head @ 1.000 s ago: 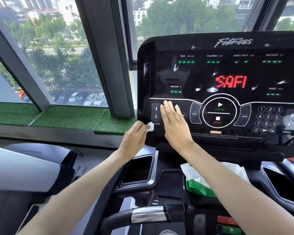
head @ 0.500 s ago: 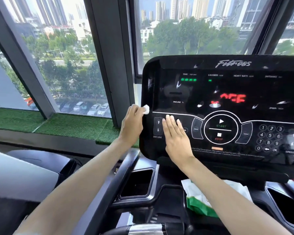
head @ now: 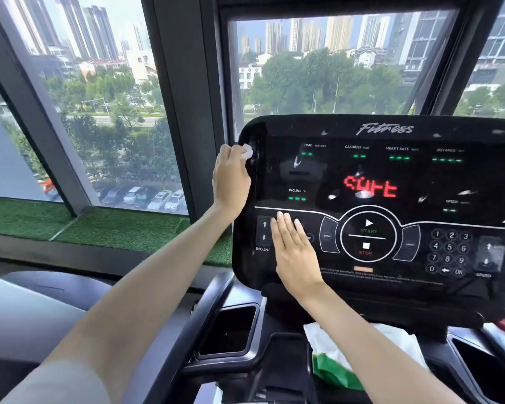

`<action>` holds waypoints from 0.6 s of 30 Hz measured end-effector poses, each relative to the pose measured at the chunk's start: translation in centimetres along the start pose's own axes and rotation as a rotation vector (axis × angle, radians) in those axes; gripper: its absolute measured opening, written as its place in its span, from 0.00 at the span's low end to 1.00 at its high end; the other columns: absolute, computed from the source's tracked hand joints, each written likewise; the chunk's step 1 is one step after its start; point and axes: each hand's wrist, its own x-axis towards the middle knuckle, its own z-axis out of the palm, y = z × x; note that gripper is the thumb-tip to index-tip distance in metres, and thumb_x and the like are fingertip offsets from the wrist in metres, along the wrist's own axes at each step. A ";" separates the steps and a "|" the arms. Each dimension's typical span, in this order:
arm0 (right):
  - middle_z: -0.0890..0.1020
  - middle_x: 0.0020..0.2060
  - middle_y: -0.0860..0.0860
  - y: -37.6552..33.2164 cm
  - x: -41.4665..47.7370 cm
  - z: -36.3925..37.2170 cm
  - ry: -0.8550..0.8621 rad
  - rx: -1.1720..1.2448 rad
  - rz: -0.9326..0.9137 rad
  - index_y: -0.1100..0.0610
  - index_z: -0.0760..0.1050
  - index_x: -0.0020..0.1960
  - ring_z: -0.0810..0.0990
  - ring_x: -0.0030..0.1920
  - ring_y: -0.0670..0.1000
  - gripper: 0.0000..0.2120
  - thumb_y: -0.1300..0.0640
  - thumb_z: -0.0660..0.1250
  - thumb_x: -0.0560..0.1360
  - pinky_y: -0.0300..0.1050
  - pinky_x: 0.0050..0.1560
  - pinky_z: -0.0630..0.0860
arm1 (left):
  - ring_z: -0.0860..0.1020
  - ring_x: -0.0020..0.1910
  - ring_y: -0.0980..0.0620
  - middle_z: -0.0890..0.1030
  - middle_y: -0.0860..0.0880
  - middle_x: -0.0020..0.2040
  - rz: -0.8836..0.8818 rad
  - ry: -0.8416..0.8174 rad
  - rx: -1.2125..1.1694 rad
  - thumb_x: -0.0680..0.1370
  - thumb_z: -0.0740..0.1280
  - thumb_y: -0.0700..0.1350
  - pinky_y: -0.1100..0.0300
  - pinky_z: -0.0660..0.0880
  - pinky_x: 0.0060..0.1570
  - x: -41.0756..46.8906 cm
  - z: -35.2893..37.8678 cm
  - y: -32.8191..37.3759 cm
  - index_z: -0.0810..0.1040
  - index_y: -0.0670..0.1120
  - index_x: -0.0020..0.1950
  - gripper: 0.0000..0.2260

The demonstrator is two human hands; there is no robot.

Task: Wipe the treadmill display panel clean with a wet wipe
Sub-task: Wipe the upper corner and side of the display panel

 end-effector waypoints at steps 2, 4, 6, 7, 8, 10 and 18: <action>0.66 0.69 0.64 0.0 -0.1 0.0 0.013 0.015 0.003 0.69 0.62 0.70 0.64 0.70 0.59 0.28 0.67 0.42 0.72 0.55 0.71 0.59 | 0.75 0.42 0.45 0.74 0.43 0.45 0.103 -0.008 0.027 0.75 0.62 0.30 0.56 0.74 0.40 -2.4 0.0 -0.2 0.75 0.38 0.50 0.07; 0.66 0.69 0.64 0.2 -0.1 0.1 0.030 0.021 -0.008 0.68 0.62 0.70 0.64 0.70 0.59 0.28 0.66 0.42 0.72 0.55 0.71 0.59 | 0.74 0.41 0.46 0.74 0.44 0.43 0.234 -0.079 0.044 0.75 0.63 0.30 0.57 0.72 0.39 -4.8 -0.2 -0.7 0.76 0.38 0.49 0.07; 0.67 0.69 0.64 0.3 0.0 0.1 0.031 0.010 -0.011 0.68 0.62 0.70 0.64 0.70 0.59 0.27 0.66 0.42 0.72 0.55 0.72 0.58 | 0.74 0.40 0.46 0.74 0.43 0.43 0.219 -0.094 0.020 0.75 0.62 0.30 0.56 0.73 0.38 -3.8 -0.1 -0.7 0.76 0.38 0.49 0.06; 0.67 0.69 0.64 0.3 0.1 0.1 0.025 0.000 -0.012 0.68 0.62 0.70 0.64 0.70 0.59 0.28 0.66 0.42 0.72 0.55 0.72 0.57 | 0.74 0.39 0.46 0.74 0.43 0.44 0.160 -0.067 -0.002 0.76 0.61 0.31 0.54 0.74 0.39 -2.2 0.0 -0.1 0.76 0.38 0.49 0.06; 0.67 0.69 0.64 0.2 0.1 0.1 0.015 -0.007 -0.012 0.68 0.62 0.70 0.64 0.71 0.59 0.28 0.66 0.42 0.72 0.55 0.72 0.58 | 0.74 0.39 0.47 0.73 0.43 0.45 0.091 -0.044 -0.019 0.77 0.60 0.32 0.53 0.75 0.40 -0.5 0.0 0.7 0.75 0.38 0.49 0.06; 0.67 0.69 0.64 0.2 0.0 -0.1 -0.006 -0.024 -0.009 0.68 0.62 0.70 0.64 0.71 0.59 0.28 0.66 0.41 0.72 0.54 0.72 0.58 | 0.73 0.41 0.49 0.74 0.43 0.48 -0.025 -0.016 -0.038 0.77 0.59 0.32 0.55 0.75 0.44 2.2 -0.1 2.1 0.75 0.38 0.51 0.07; 0.68 0.69 0.61 2.1 1.4 -2.5 0.117 0.141 0.033 0.66 0.65 0.69 0.64 0.71 0.57 0.29 0.69 0.63 0.67 0.53 0.73 0.50 | 0.74 0.41 0.49 0.74 0.43 0.49 0.017 -0.039 -0.101 0.77 0.61 0.34 0.56 0.75 0.43 0.6 0.4 1.7 0.75 0.39 0.50 0.05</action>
